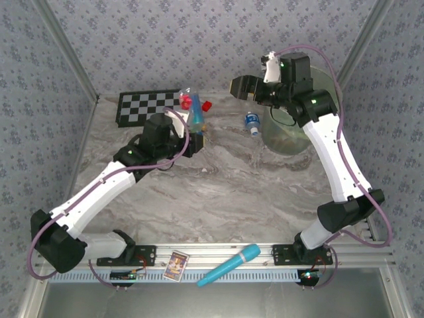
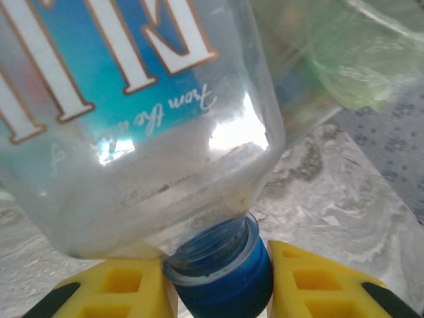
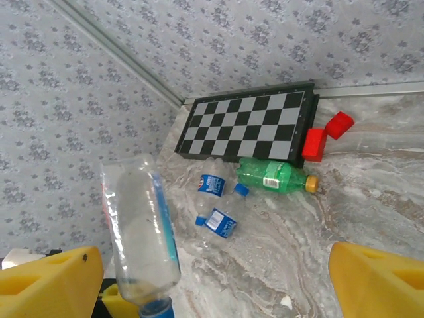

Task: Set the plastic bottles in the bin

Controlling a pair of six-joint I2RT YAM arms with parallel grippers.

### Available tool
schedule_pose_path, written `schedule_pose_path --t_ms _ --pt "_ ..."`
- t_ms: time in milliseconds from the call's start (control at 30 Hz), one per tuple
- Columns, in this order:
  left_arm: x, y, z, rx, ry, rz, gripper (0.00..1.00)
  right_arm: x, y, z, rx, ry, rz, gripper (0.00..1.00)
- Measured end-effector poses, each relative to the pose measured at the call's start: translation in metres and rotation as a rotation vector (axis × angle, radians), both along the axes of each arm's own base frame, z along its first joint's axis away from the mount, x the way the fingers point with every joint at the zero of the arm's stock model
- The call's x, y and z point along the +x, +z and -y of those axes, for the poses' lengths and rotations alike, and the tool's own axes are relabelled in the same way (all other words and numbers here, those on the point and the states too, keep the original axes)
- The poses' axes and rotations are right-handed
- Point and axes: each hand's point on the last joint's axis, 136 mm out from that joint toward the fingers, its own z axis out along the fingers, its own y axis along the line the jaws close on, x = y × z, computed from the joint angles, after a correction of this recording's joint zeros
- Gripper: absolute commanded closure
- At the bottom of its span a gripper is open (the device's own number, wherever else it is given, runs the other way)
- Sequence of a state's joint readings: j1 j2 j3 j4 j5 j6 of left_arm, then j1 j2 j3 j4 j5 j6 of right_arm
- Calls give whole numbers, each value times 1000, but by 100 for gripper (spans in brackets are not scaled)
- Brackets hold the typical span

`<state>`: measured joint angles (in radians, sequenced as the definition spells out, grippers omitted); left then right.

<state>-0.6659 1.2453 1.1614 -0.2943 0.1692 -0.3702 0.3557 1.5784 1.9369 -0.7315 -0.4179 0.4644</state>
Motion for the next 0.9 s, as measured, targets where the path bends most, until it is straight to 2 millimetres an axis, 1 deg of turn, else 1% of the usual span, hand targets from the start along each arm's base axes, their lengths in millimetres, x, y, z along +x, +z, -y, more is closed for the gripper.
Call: schedule_pose_path --t_ms 167,233,333,467,633,700,767,800,900 --pt "-12 27 28 -30 -118 51 68 -11 5 -14 15 59 -5 12" --pt "-21 33 38 -31 -163 65 68 -15 4 -22 15 83 -13 12" --pt "-32 34 51 -21 -222 66 68 -17 -2 -32 5 109 -34 13" --pt "-45 28 66 5 -282 58 68 -17 -14 -41 -10 131 -68 15" --pt "-57 28 75 18 -323 61 68 -17 -22 -43 -16 140 -95 28" --pt "-60 29 77 21 -332 65 68 -19 -21 -44 -13 146 -100 38" --pt "-62 29 78 24 -338 66 67 -20 -20 -45 -7 153 -101 50" --pt "-63 28 78 26 -340 65 66 -21 -19 -45 -5 158 -101 51" --pt "-62 28 77 30 -335 68 53 -23 -19 -46 -1 169 -105 52"
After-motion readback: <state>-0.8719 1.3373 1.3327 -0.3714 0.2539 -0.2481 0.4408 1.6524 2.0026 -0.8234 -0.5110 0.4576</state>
